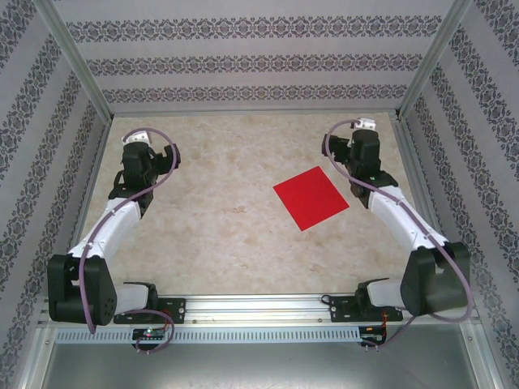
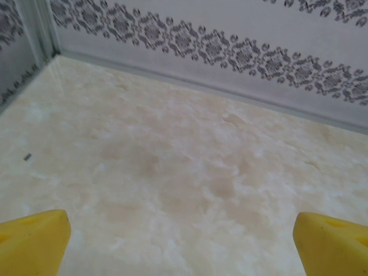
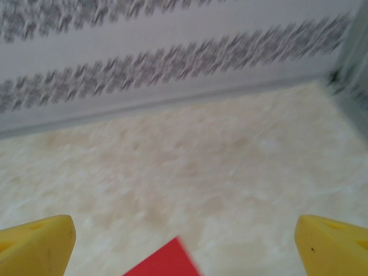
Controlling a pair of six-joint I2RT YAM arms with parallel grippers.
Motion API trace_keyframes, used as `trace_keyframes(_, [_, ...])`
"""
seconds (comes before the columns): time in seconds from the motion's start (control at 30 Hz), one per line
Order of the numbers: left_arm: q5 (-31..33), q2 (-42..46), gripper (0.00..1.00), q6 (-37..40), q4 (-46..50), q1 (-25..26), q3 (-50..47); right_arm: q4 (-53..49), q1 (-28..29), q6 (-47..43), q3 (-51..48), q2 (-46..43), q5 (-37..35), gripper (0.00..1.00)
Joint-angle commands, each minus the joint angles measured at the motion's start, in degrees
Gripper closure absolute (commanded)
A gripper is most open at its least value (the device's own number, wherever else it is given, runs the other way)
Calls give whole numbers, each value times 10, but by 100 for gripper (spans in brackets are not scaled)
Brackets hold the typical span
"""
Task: Fold a paper plane with a square sheet of paper (pick it up from the middle)
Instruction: Move the square sheet of paper to the center of the table.
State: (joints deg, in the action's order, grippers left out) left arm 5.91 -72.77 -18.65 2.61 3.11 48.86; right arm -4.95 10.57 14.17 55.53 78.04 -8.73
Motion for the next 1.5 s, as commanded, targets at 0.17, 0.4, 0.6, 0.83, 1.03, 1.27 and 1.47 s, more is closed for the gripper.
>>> trace_keyframes(0.17, [-98,31,0,-48,141,2,37,-184,32,147,34,89,124,2])
trace_keyframes(0.4, [-134,33,0,-16,172,2,53,-221,70,199,46,158,94,2])
trace_keyframes(0.6, [-139,30,0,-12,174,2,54,-248,116,217,77,212,64,2])
trace_keyframes(0.83, [-135,26,0,-8,179,2,58,-251,172,265,78,254,60,2])
trace_keyframes(1.03, [-131,23,0,-9,187,1,59,-238,223,320,76,276,121,2])
trace_keyframes(1.27, [-128,30,0,-9,193,1,58,-212,282,387,96,290,205,3])
trace_keyframes(1.47, [-135,30,0,-15,193,2,53,-328,288,320,167,232,61,3])
